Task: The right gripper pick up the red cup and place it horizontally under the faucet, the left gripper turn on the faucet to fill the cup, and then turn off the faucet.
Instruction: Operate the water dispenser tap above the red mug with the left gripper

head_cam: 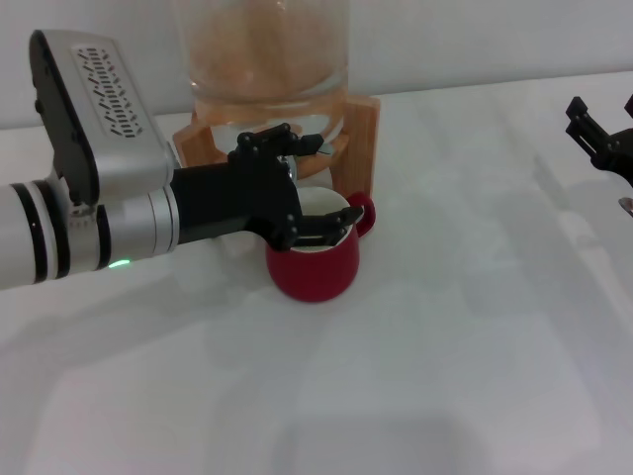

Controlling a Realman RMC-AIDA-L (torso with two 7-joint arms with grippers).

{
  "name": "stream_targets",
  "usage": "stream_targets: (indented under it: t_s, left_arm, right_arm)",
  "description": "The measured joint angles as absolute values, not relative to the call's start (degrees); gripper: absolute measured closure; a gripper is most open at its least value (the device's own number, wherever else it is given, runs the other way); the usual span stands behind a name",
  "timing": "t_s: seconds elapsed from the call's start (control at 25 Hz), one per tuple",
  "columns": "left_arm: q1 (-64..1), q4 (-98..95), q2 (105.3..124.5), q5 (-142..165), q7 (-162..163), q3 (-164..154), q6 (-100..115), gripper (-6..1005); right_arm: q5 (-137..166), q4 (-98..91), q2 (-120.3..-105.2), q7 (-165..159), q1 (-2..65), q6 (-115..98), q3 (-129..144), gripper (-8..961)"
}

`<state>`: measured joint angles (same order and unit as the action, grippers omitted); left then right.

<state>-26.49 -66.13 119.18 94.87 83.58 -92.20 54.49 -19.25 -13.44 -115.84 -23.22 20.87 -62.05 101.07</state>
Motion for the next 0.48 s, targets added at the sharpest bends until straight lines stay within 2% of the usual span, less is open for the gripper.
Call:
stream_targets:
  t_s: [0.48]
  left_arm:
    - [-27.52, -65.91, 119.12, 95.51, 83.67, -92.14, 54.59, 124]
  right_arm:
    - [-19.25, -13.45, -115.84, -23.20, 20.92, -62.10, 101.07, 108]
